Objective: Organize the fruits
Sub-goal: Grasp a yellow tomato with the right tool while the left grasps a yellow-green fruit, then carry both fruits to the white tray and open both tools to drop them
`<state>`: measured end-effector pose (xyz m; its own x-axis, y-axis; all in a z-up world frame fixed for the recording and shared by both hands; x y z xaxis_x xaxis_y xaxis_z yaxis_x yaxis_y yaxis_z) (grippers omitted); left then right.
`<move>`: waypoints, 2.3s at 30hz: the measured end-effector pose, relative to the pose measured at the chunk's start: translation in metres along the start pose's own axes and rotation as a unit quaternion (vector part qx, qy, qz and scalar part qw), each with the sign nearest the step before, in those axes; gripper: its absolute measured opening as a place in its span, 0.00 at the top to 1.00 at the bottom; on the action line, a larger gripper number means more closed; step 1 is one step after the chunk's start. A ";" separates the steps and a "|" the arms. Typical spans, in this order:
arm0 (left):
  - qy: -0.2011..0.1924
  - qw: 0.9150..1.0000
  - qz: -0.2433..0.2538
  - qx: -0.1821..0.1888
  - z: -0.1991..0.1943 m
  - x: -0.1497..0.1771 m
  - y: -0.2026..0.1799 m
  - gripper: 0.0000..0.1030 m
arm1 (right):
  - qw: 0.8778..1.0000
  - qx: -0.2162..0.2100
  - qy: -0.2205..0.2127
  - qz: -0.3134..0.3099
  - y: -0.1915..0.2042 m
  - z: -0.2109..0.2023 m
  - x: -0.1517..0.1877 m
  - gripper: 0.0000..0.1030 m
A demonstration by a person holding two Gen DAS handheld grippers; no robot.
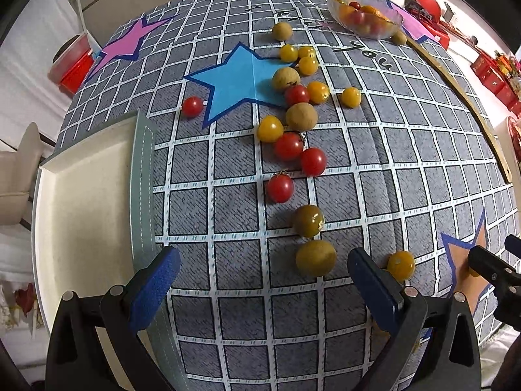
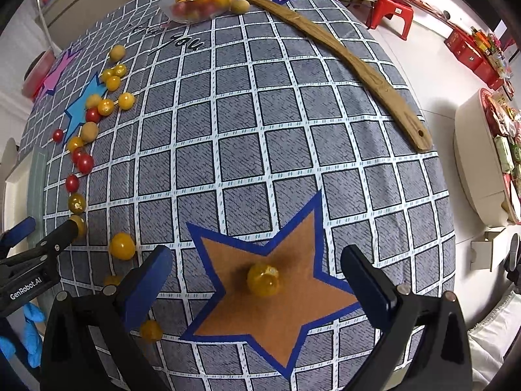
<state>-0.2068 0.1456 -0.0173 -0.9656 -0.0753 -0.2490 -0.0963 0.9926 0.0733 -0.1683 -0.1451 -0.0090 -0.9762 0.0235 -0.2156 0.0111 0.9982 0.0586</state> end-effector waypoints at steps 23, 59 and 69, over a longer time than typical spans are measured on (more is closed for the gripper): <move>0.014 1.000 0.010 0.001 0.010 0.004 -0.011 0.00 | 1.000 -0.002 0.008 0.014 -0.018 -0.004 0.013 0.00; 0.002 0.998 0.005 0.061 -0.021 0.014 -0.027 0.74 | 0.998 -0.063 0.031 -0.003 0.048 -0.008 0.016 0.74; -0.016 0.998 -0.038 0.048 -0.040 0.020 0.024 0.74 | 0.994 -0.092 0.020 -0.054 0.136 -0.004 -0.010 0.74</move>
<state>-0.2380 0.1645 0.0182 -0.9477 -0.1501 -0.2818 -0.1446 0.9887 -0.0404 -0.1575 -0.0096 0.0049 -0.9777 -0.0886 -0.1905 -0.1297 0.9678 0.2155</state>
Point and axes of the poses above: each gripper's, at about its wrist camera, not at the fingertips, and z roughly the way its jaws point, y to its left, x to its underside, the point moved 6 cm from there along z, roughly the way its jaws point, and after that the axes turned 5 degrees about z, right-handed, at the moved point
